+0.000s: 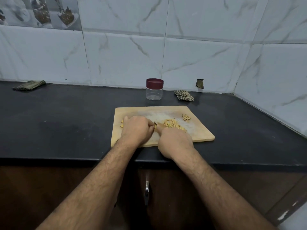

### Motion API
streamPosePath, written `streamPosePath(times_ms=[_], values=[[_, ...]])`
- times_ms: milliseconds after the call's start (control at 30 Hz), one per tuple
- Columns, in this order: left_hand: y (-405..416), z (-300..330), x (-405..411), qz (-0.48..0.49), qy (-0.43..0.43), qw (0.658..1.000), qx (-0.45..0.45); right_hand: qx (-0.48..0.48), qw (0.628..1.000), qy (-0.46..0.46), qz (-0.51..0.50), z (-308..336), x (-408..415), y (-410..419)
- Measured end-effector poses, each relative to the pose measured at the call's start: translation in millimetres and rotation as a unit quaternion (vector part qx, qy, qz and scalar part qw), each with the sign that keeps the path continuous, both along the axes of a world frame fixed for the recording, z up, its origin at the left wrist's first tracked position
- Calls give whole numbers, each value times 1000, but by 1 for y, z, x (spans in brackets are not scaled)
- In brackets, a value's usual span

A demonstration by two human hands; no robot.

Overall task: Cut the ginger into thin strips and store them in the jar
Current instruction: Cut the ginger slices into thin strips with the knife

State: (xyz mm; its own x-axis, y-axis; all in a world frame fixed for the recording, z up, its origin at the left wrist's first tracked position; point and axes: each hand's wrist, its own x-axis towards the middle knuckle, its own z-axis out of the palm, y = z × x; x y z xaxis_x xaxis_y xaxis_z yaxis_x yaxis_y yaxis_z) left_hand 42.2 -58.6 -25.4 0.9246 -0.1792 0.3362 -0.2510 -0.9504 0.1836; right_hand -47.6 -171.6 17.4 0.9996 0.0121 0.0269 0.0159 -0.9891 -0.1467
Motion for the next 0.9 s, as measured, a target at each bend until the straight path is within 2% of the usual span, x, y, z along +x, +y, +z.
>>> streamPosePath(times_ms=[233, 900], values=[[-2, 1, -2, -1, 1, 1000, -9, 66, 998, 8, -11, -10, -23, -13], [1, 3, -3, -5, 8, 1000, -3, 66, 998, -7, -1, -6, 6, -3]])
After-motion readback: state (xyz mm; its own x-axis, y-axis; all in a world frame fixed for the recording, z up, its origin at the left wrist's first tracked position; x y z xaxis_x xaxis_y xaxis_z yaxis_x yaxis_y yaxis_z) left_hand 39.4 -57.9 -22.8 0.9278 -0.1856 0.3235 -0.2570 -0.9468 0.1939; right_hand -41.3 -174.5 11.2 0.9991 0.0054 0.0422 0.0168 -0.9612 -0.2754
